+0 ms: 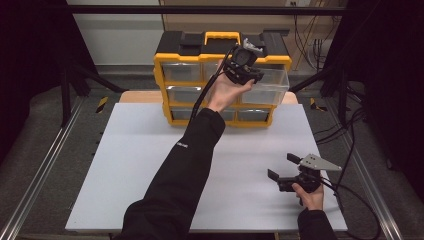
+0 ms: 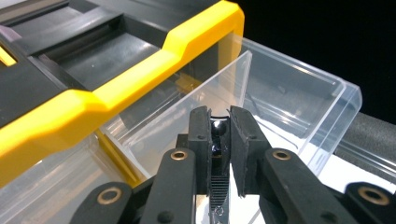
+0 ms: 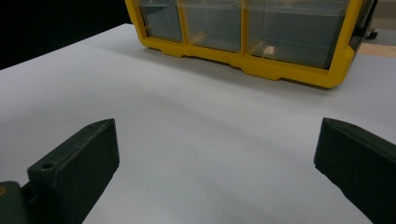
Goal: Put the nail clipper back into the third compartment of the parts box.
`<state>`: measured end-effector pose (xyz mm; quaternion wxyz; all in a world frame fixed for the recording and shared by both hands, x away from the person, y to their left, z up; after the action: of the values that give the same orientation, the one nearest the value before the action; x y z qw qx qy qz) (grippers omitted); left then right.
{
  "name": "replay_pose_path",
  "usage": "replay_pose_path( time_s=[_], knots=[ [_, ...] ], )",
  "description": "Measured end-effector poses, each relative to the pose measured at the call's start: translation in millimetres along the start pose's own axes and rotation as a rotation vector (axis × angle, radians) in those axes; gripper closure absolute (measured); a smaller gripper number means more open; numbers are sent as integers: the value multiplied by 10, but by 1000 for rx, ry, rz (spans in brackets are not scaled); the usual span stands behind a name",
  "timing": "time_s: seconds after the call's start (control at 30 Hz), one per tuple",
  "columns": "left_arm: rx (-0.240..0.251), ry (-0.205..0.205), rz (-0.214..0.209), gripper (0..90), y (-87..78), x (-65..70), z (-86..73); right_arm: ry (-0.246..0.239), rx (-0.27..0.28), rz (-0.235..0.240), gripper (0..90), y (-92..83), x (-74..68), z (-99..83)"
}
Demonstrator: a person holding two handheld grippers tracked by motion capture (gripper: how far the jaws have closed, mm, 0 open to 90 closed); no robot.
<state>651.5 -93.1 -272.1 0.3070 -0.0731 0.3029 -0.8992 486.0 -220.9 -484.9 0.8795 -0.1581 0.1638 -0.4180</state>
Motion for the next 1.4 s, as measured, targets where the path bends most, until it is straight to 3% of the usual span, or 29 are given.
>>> replay_pose_path(
  time_s=[0.3, 0.43, 0.8, 0.97, 1.4],
  knots=[
    [-10, -1, -17, 770, 5, 25, -21, -1, 2, 2, 7, -2, -3, 2],
    [39, -16, -38, 682, -70, 37, 22, 2, 1, 1, 7, 0, -3, 0],
    [144, -26, -10, 368, -406, -49, -11, -1, 7, -4, 7, -6, 12, 9],
    [172, -23, -14, 255, -576, -92, -128, 5, 7, -3, 7, -8, 13, 12],
    [233, -67, 7, 156, -1056, -337, -623, 3, 4, -7, 7, 3, 20, 11]
  ],
)
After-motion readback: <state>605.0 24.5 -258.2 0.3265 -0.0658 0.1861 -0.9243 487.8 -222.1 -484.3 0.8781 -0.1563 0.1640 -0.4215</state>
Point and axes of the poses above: each handheld gripper's, and its own axes: y roughly forward along the jaws, z roughly out of its top, x roughly to its right, the point moved 8 cm from there along y, roughly forward along the jaws, and after that the axes turned 4 degrees about -x, right-handed, at the moved point
